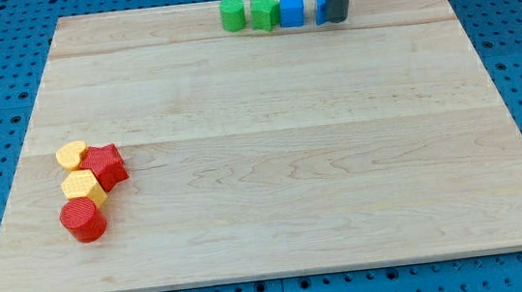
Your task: Separate the red star from the group of blocks
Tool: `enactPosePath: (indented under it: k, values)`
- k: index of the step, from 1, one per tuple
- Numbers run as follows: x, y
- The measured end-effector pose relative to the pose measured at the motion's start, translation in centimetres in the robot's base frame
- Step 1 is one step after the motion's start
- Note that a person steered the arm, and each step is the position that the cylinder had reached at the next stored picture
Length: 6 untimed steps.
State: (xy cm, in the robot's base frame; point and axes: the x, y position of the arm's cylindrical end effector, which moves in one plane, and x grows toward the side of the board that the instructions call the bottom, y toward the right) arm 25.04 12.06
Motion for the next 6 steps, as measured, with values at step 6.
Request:
enactPosePath:
  k: [6]
  values:
    - [26.7,7.4]
